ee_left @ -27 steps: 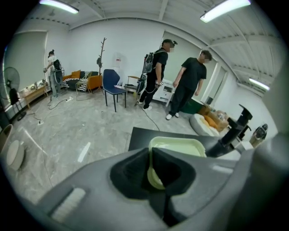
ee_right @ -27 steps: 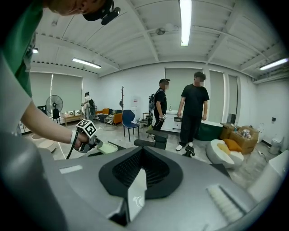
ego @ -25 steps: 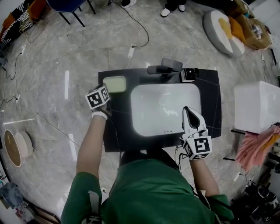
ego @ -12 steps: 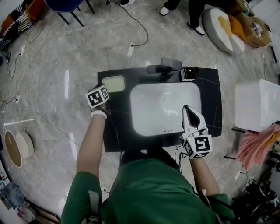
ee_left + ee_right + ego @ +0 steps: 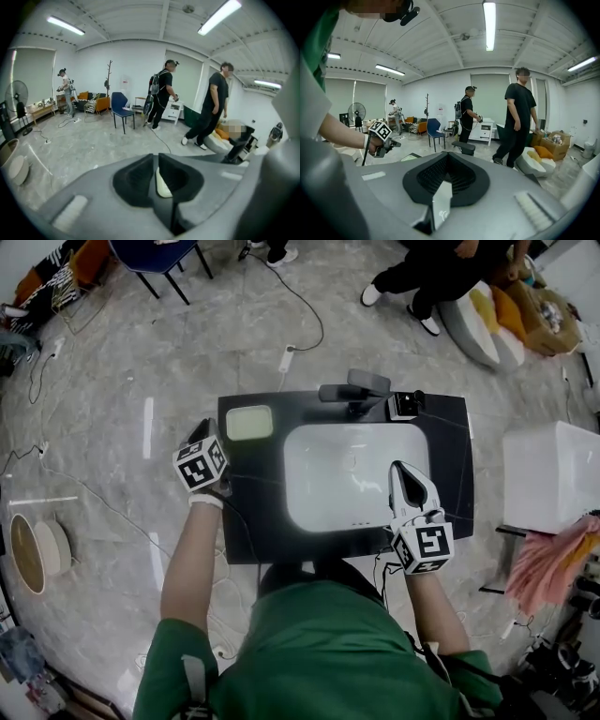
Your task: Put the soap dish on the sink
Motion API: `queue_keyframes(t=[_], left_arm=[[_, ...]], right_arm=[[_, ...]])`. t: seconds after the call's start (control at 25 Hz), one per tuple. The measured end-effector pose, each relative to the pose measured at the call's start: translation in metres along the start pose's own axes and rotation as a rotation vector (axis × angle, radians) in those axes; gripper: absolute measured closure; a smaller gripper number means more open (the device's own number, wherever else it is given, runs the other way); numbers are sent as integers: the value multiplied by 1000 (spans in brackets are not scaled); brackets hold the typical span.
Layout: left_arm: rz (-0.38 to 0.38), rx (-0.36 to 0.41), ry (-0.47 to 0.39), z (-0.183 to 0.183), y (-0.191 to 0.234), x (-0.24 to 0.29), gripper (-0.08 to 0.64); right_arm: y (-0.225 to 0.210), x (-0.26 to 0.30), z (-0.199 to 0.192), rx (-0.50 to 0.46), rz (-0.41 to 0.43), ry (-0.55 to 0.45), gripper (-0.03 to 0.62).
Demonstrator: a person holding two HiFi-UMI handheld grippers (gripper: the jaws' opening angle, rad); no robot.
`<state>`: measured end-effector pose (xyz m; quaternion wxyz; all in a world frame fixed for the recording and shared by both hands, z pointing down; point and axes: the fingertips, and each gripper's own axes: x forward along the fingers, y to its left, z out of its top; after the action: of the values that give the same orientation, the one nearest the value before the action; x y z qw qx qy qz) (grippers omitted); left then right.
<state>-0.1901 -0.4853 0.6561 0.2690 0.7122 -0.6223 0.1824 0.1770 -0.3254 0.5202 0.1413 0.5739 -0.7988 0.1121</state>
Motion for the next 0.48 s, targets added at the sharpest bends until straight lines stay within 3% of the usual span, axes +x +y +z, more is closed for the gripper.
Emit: queue_keyframes(t=[0.48], left_arm=[[-136,100,-259,69,-55,-140,561]], right_arm=[[14,-12,58,0,40,-144,594]])
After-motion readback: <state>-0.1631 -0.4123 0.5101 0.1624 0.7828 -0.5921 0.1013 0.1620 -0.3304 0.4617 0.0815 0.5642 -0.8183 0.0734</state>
